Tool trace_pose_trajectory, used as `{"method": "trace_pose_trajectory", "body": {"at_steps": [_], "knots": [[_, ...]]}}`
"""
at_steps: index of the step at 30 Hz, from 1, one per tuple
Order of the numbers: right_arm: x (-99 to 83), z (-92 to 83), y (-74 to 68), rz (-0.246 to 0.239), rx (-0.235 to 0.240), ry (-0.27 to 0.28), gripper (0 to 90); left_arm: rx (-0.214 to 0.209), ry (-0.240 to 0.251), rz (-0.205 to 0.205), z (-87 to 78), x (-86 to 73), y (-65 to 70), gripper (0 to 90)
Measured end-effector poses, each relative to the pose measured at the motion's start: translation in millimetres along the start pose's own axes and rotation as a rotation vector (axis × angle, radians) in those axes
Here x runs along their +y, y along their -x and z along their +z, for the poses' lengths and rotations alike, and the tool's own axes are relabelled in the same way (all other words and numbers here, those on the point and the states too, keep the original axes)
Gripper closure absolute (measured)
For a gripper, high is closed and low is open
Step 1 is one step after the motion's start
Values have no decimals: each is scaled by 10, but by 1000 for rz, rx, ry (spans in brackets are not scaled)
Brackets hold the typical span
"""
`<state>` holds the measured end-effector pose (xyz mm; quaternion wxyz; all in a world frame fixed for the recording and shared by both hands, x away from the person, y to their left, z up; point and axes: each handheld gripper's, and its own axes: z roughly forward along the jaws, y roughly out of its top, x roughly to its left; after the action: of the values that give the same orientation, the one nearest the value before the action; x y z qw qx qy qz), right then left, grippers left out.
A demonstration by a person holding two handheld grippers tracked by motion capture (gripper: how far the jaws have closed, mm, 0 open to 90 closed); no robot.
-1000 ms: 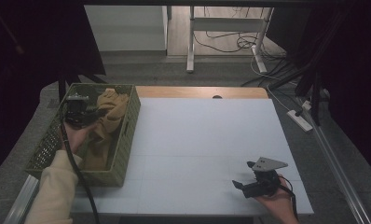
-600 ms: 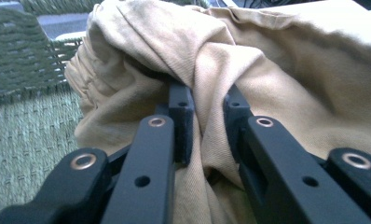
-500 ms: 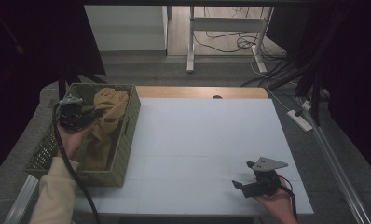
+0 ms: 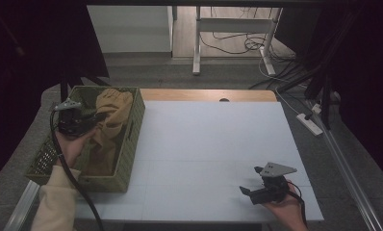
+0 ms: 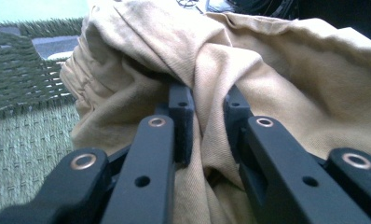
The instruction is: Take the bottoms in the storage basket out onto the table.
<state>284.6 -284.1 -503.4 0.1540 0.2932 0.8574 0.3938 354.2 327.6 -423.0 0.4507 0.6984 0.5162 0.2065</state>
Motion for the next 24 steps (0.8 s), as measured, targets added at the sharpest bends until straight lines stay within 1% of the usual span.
{"method": "trace_pose_trajectory", "body": {"at_steps": [4,12,19,22,24], "knots": [[1,-7,-1,-2,0,4,68,-10,16,-3,-40,5,-5,783],[0,-4,8,-4,-1,2,68,-37,49,-27,-90,0,-32,783],[-1,-5,8,-5,-2,1,68,-59,87,-42,-151,15,-20,783],[-1,-2,7,-5,-2,-2,68,-82,108,-52,-169,23,-13,783],[-2,0,4,-4,-3,-2,68,-83,119,-46,-194,41,11,783]]}}
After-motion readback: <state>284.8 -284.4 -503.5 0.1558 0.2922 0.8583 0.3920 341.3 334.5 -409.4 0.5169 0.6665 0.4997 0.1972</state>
